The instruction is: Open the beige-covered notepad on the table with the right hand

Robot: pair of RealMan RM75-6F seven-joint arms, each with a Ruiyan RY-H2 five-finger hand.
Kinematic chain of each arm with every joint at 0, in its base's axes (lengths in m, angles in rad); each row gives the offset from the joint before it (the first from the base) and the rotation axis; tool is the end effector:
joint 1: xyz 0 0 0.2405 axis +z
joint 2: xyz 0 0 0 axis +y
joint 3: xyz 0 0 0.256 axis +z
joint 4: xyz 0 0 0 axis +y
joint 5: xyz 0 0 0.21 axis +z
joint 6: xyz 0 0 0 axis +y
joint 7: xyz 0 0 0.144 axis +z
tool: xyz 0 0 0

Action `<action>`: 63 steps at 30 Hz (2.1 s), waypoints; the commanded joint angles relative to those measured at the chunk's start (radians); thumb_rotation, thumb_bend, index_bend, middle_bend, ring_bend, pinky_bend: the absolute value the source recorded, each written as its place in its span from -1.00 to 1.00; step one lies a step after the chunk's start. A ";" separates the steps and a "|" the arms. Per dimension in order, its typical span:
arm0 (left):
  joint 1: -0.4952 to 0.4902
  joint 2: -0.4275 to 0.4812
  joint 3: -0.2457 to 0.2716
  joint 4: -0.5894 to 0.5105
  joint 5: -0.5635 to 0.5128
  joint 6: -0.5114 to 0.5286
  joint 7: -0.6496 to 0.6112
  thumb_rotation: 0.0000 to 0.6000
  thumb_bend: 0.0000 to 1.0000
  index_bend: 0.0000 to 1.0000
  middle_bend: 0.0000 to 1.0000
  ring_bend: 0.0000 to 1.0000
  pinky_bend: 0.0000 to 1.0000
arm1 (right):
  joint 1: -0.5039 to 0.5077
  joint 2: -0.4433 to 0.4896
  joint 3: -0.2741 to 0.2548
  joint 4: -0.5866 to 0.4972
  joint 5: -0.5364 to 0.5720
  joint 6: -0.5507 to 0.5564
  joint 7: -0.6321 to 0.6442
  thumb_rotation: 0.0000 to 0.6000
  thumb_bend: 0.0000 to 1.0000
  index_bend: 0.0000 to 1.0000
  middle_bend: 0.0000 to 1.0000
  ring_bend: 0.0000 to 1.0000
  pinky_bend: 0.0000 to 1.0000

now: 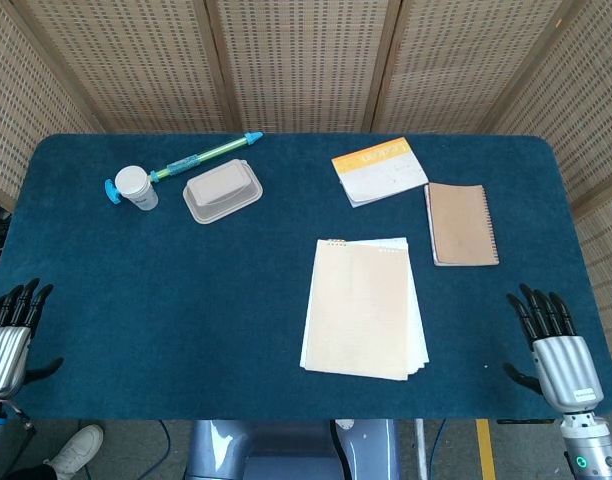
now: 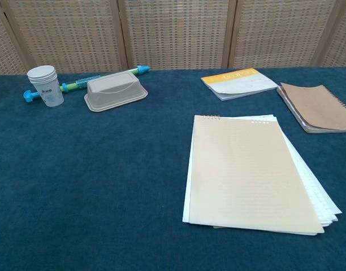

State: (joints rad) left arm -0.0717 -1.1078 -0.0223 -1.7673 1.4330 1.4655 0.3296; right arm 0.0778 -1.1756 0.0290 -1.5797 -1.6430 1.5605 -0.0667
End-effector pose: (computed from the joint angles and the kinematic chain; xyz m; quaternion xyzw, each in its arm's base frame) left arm -0.2946 0.1684 0.1457 -0.6242 -0.3651 -0.3008 0.6218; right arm -0.2921 -0.1729 0.1432 0.6295 -0.3297 0.4170 0.5667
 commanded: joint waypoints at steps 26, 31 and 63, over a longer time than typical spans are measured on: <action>0.009 0.020 0.004 -0.016 0.009 0.015 -0.017 1.00 -0.81 -1.00 -1.00 -1.00 -0.84 | 0.094 -0.150 -0.065 -0.062 -0.112 -0.165 -0.026 1.00 -0.27 -0.88 -1.00 -1.00 -1.00; 0.010 0.027 0.005 -0.017 0.010 0.013 -0.030 1.00 -0.81 -1.00 -1.00 -1.00 -0.84 | 0.113 -0.229 -0.066 -0.073 -0.094 -0.218 -0.079 1.00 -0.15 -0.88 -1.00 -1.00 -1.00; 0.005 0.028 0.010 -0.018 0.013 0.001 -0.025 1.00 -0.81 -1.00 -1.00 -1.00 -0.84 | 0.180 -0.472 -0.051 0.041 0.064 -0.381 -0.143 1.00 -0.09 -0.87 -1.00 -1.00 -1.00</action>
State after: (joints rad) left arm -0.0667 -1.0801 -0.0125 -1.7853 1.4463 1.4667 0.3041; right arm 0.2544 -1.6409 -0.0250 -1.5516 -1.5862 1.1845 -0.2165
